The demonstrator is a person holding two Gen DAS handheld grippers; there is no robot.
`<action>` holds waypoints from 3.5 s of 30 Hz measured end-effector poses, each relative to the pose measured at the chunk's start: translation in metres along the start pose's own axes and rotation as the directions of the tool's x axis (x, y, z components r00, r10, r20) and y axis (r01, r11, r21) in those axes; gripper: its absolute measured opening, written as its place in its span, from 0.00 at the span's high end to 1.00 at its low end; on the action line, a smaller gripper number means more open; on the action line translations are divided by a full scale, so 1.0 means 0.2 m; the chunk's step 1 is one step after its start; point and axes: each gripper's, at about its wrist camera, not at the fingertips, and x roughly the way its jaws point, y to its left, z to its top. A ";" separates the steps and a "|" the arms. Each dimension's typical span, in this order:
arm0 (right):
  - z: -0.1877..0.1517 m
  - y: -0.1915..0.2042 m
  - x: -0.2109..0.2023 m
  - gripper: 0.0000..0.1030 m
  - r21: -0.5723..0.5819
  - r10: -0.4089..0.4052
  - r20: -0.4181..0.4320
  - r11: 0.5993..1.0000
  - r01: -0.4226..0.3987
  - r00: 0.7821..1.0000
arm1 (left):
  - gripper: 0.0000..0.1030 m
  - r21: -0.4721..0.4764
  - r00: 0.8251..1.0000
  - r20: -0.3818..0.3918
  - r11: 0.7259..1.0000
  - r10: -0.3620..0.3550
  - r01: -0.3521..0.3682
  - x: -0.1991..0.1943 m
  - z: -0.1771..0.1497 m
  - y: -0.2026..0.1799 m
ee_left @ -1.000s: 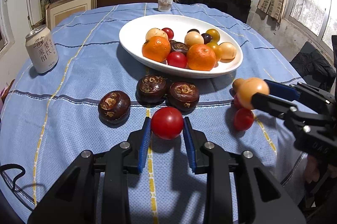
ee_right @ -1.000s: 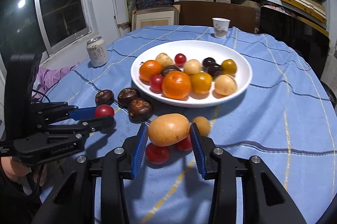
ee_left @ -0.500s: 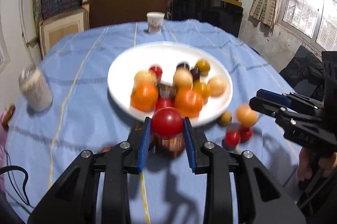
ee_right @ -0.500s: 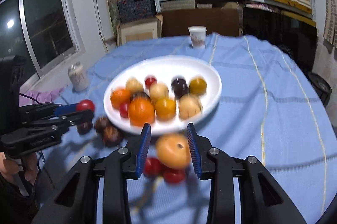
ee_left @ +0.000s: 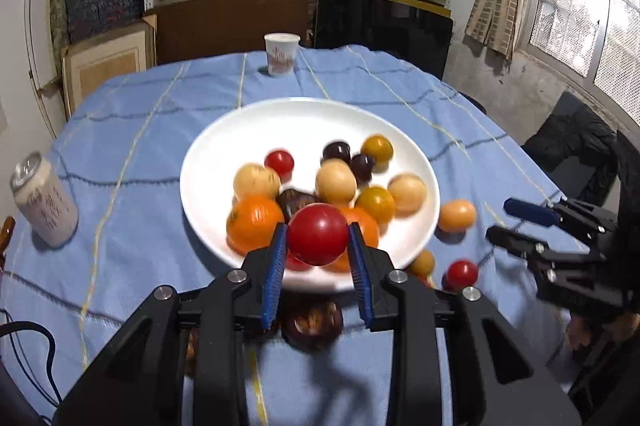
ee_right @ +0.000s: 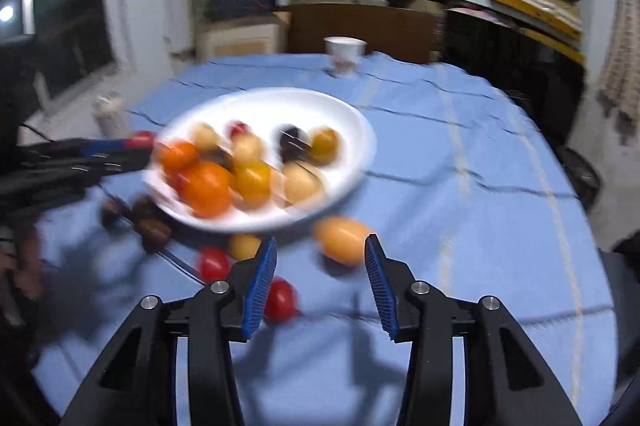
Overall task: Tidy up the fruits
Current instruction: 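Grasp the large pale orange egg-shaped fruit with the right tool while the left tool holds the tomato, then carry tomato and egg-shaped fruit onto the white plate and release both, then grasp a red cherry tomato with the right tool while the left tool moves toward a mangosteen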
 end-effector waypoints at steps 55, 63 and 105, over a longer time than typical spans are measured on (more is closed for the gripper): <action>0.70 0.10 0.69 0.58 0.081 0.148 -0.032 0.986 -0.145 0.988 | 0.71 -0.072 0.994 -0.089 0.995 0.059 -0.066 0.51 0.39 0.17; 0.69 0.13 0.75 0.57 0.078 0.172 -0.050 0.983 -0.168 0.984 | 0.37 -0.099 0.996 -0.046 0.992 0.076 -0.080 0.48 0.39 0.21; -0.08 0.03 0.12 0.37 0.156 0.080 -0.069 0.985 -0.068 0.994 | 0.44 -0.047 0.981 -0.132 0.988 0.140 -0.147 0.06 -0.28 0.12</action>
